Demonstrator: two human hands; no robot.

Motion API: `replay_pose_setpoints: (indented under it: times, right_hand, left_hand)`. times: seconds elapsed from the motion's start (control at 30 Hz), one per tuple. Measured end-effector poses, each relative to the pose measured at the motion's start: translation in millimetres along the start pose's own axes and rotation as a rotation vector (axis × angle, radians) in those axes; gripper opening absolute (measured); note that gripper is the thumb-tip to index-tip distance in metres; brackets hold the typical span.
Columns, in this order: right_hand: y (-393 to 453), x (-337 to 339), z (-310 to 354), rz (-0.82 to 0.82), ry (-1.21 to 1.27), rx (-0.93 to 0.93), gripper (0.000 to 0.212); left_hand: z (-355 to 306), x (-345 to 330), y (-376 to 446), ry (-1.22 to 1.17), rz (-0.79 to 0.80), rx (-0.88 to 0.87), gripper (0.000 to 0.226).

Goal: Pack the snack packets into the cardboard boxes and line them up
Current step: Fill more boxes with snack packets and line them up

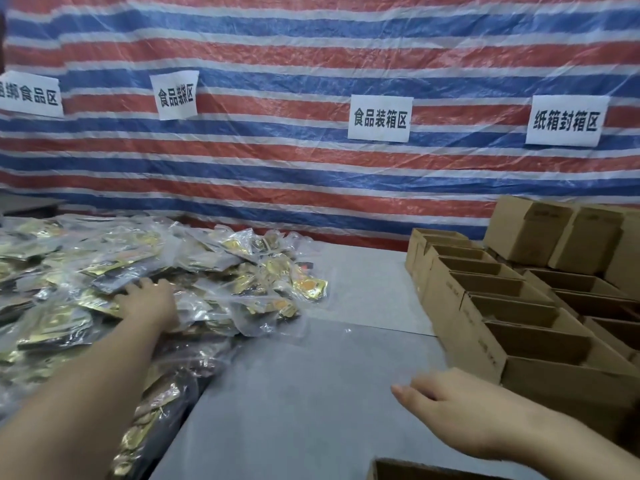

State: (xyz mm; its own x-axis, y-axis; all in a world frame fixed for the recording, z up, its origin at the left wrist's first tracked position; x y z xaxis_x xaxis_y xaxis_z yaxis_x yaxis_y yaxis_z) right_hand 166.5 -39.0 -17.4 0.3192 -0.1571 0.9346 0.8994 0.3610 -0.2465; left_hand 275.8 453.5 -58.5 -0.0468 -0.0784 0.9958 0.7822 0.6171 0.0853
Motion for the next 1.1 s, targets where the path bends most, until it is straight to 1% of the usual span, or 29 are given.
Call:
replay_pose_setpoints:
  times: [0.07, 0.13, 0.3, 0.37, 0.47, 0.53, 0.6, 0.67, 0.7, 0.73, 0.8, 0.93, 0.97, 1.0, 1.1]
  right_hand:
    - [2.0, -3.5, 1.0, 0.008, -0.008, 0.012, 0.061]
    - [4.3, -6.5, 5.0, 0.030, 0.003, 0.024, 0.062]
    - [6.2, -10.7, 19.5, 0.053, -0.029, 0.046, 0.057]
    - [4.6, -11.9, 24.4, 0.051, -0.038, 0.063, 0.058]
    - [0.5, -11.2, 31.3, 0.045, -0.054, 0.086, 0.059]
    - [-1.8, -10.5, 35.0, 0.059, -0.048, 0.099, 0.059]
    - [-3.3, -10.5, 37.0, 0.080, -0.037, 0.104, 0.057]
    - [-4.3, -10.5, 37.9, 0.096, -0.041, 0.095, 0.055]
    - [-5.1, -10.8, 37.7, 0.104, -0.042, 0.091, 0.054]
    - [-6.2, -11.3, 37.5, 0.111, -0.040, 0.089, 0.052]
    - [-9.6, -10.8, 36.7, 0.116, -0.040, 0.090, 0.048]
    - [-16.6, -3.9, 34.3, 0.093, -0.065, 0.099, 0.047]
    - [-17.3, -1.5, 35.1, 0.081, -0.074, 0.102, 0.047]
    - [-17.4, 0.8, 36.9, 0.070, -0.081, 0.109, 0.047]
    - [-18.0, 5.4, 45.2, 0.039, -0.067, 0.124, 0.046]
  left_hand:
    - [-0.5, -23.0, 1.5, 0.072, 0.124, -0.085, 0.074]
    - [2.9, -32.5, -4.3, 0.119, 0.137, -0.113, 0.069]
    - [-2.3, -12.4, -30.8, 0.091, -0.070, -0.158, 0.055]
    - [-7.5, -6.8, -45.2, 0.074, -0.118, -0.183, 0.049]
    - [-14.0, -6.9, -64.7, 0.074, -0.221, -0.283, 0.039]
    - [-15.3, -10.7, -74.8, 0.057, -0.274, -0.362, 0.037]
    - [-12.3, -17.7, -77.6, 0.035, -0.250, -0.392, 0.045]
    - [-2.4, -22.0, -75.3, 0.008, -0.143, -0.291, 0.066]
    - [0.7, -22.9, -75.5, 0.000, -0.098, -0.237, 0.070]
    - [1.1, -22.4, -77.1, 0.008, -0.080, -0.208, 0.065]
    - [-1.5, -16.3, -80.6, 0.026, -0.117, -0.206, 0.046]
    - [-7.4, 17.0, -96.1, -0.118, -0.310, -0.263, 0.015]
    - [-10.6, 28.0, -102.2, -0.175, -0.353, -0.287, 0.010]
    - [-14.3, 39.1, -108.4, -0.240, -0.387, -0.304, 0.010]
    - [-23.6, 62.4, -128.3, -0.364, -0.435, -0.333, 0.006]
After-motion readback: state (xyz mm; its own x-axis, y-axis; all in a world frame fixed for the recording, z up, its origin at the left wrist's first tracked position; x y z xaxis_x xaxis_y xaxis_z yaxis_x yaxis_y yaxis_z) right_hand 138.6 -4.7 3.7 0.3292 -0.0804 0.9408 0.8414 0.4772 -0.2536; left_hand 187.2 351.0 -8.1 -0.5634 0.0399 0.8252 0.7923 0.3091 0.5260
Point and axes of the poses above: each hand's wrist, its own y-axis towards the middle knuckle, its own x-axis out of the back of the hand, z = x × y, the point moved 8 cm from there along y, towards the middle knuckle, and after that the axes turned 2 degrees about x, right-handed, at the moved point
